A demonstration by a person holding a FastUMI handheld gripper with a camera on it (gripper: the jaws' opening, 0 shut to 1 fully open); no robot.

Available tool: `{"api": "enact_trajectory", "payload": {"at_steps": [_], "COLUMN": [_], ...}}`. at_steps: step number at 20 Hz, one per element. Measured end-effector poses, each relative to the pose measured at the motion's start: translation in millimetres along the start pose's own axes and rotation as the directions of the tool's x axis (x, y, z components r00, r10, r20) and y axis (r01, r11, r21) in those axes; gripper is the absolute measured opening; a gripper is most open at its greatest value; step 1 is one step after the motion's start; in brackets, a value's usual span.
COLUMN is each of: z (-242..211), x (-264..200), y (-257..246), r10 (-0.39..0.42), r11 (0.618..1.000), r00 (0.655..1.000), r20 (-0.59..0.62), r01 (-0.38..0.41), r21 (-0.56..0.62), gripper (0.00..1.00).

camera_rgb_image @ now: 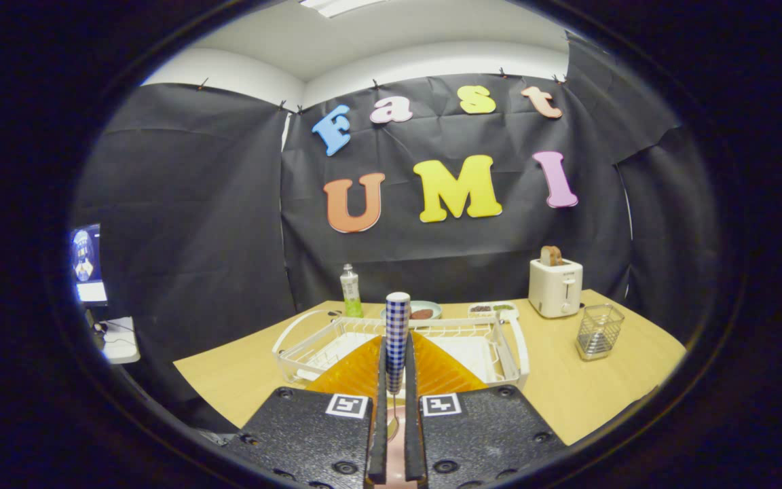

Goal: Take the plate from the dish rack, then take the spoon from the basket and place it into the plate.

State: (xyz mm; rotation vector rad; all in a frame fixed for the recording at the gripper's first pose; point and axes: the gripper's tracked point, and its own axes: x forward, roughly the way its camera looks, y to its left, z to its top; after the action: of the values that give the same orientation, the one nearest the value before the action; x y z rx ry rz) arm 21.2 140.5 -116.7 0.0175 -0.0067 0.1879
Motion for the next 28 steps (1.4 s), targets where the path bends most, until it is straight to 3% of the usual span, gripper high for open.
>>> {"api": "enact_trajectory", "payload": {"at_steps": [11,14,17,24,28], "z": [-45,-56,-60,-14,16], "x": [10,9,4,-25,-41], "y": [14,10,-4,-56,-76], "r10": [-0.042,-0.035,-0.068,-0.178,-0.211], "r11": [0.998,0.997,0.996,0.984,0.978], "r00": [0.997,0.991,0.982,0.983,0.978], "r20": [-0.058,-0.127,-0.174,-0.04,0.002], "r01": [0.039,0.025,0.057,0.177,0.211], "r21": [-0.053,-0.076,-0.067,-0.031,-0.005], "gripper": [0.18,0.2,0.64,0.99,1.0]}}
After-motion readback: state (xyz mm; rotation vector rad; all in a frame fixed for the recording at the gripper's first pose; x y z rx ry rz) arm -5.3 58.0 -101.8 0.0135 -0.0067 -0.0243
